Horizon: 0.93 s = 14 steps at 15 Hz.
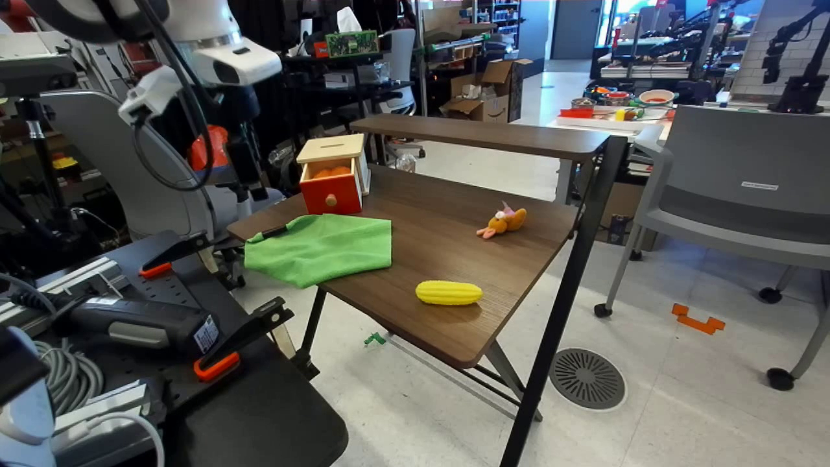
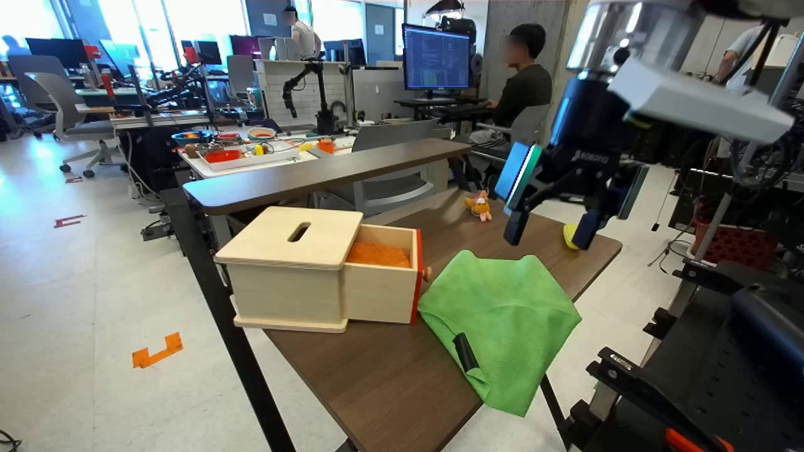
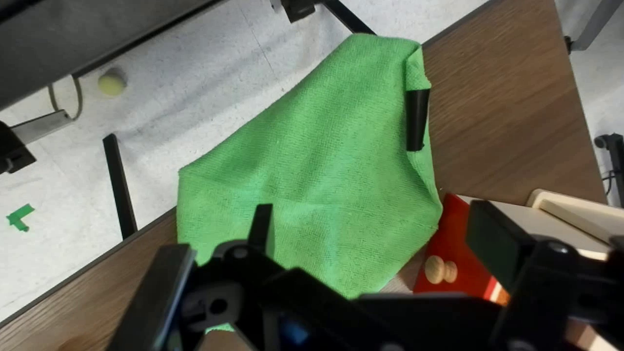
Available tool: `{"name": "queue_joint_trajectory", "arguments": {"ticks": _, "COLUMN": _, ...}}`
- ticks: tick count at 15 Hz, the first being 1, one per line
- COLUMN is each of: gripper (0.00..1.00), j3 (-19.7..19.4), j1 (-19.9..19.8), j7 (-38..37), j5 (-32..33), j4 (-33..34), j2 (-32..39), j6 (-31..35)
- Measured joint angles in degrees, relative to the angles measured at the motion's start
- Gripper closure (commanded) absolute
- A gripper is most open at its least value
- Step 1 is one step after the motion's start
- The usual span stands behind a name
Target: Push the green towel away from you
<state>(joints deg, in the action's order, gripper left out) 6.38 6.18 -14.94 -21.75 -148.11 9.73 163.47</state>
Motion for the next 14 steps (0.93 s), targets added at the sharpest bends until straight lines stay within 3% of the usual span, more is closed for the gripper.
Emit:
{"name": "queue_joint_trajectory", "arguments": {"ticks": 4, "gripper": 0.00, "j3": 0.7, "j1": 0.0, "j7": -1.0, "j5": -0.2, "j4": 7.9, "j2": 14.9, "j6": 5.5}}
{"name": "queue_joint_trajectory", "arguments": {"ticks": 8, "gripper": 0.00, "j3": -0.1, "j1": 0.3, "j7": -2.1, "j5": 0.0, "j4": 15.4, "j2": 26.4, "j6": 6.5}}
{"name": "queue_joint_trajectory", "arguments": {"ticks": 14, "gripper": 0.00, "j3": -4.1, "j1": 2.7, "j7": -5.5, "j5": 0.1, "j4": 22.3, "j2": 32.4, "j6": 6.5}}
